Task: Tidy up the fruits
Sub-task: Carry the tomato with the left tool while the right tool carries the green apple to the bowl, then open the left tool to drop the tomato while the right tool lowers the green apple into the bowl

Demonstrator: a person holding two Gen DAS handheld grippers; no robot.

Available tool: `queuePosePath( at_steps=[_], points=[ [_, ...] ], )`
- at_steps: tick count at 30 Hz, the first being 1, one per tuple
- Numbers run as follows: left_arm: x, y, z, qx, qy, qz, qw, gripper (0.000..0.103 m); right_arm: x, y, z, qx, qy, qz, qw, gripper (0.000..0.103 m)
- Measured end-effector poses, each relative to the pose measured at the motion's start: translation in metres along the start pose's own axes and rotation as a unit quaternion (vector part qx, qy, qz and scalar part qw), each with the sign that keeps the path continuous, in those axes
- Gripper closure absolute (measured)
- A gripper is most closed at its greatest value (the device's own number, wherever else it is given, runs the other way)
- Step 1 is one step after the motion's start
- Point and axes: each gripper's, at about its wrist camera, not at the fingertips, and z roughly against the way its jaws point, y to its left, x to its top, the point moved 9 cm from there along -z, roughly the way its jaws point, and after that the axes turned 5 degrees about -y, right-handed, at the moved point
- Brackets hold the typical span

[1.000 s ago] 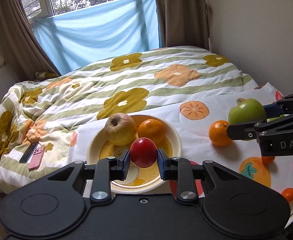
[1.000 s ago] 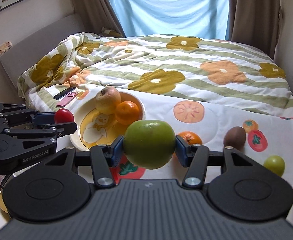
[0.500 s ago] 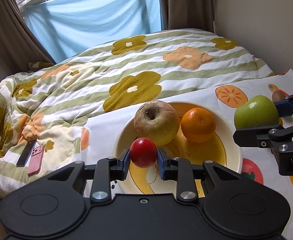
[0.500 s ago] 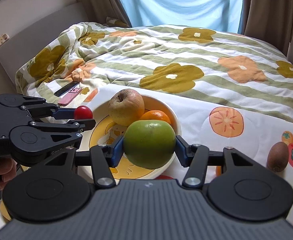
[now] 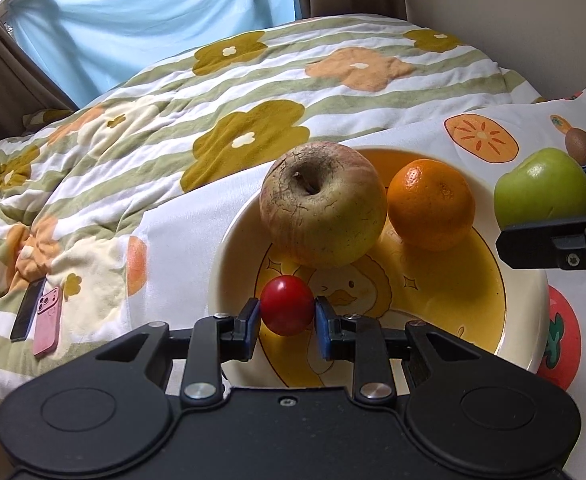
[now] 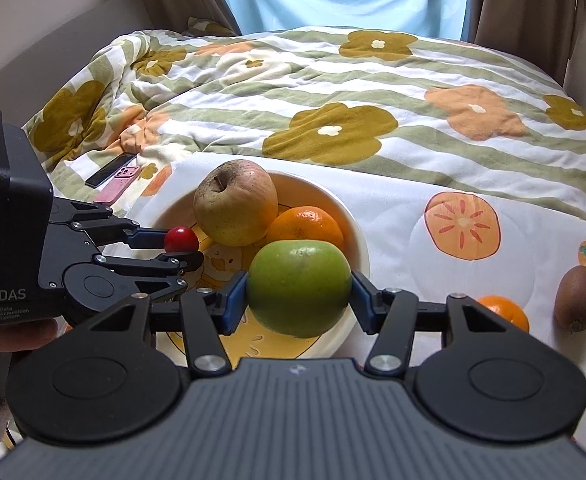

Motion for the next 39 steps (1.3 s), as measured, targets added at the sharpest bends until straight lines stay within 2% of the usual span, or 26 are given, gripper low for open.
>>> queuePosePath(
  at_steps=[2,3,4,6,8,10,16,25,33,39],
  points=[
    [0.001,-0.001,0.002,-0.003,-0.001,-0.005,1.0000,0.067,0.002,0.000,0.000,-0.002,-0.001,0.001,1.000,0.034],
    [0.001,-0.001,0.003,-0.004,-0.002,-0.008,1.0000,0.053,0.002,0.000,0.000,-0.003,-0.002,0.001,1.000,0.034],
    [0.002,-0.002,0.006,-0.013,-0.009,-0.009,0.9998,0.047,0.003,0.000,0.000,-0.004,-0.003,0.001,1.000,0.034],
    [0.004,-0.005,0.013,-0.026,-0.021,-0.011,0.9994,0.022,0.006,-0.002,0.001,-0.006,-0.004,0.001,1.000,0.034],
    [0.007,-0.005,0.023,-0.006,-0.035,-0.024,0.9991,0.008,0.007,-0.004,0.003,-0.009,-0.005,0.001,1.000,0.034],
    [0.007,-0.006,0.032,-0.007,-0.045,-0.033,0.9984,0.007,0.010,-0.006,0.005,-0.013,-0.005,0.002,1.000,0.034],
    [-0.004,-0.003,0.043,-0.012,-0.040,-0.020,0.9989,0.007,0.010,-0.004,0.002,-0.010,0.001,0.007,1.000,0.034],
    [-0.019,-0.003,0.058,-0.015,-0.038,-0.006,0.9991,0.007,0.008,0.021,-0.017,0.012,0.019,0.016,1.000,0.034],
    [-0.022,-0.003,0.055,-0.020,-0.038,-0.007,0.9990,0.007,0.002,0.042,-0.042,0.026,0.035,0.030,0.999,0.034],
    [-0.022,-0.006,0.052,-0.027,-0.041,-0.010,0.9988,0.007,0.001,0.054,-0.045,0.028,0.031,0.055,0.998,0.034]
  ],
)
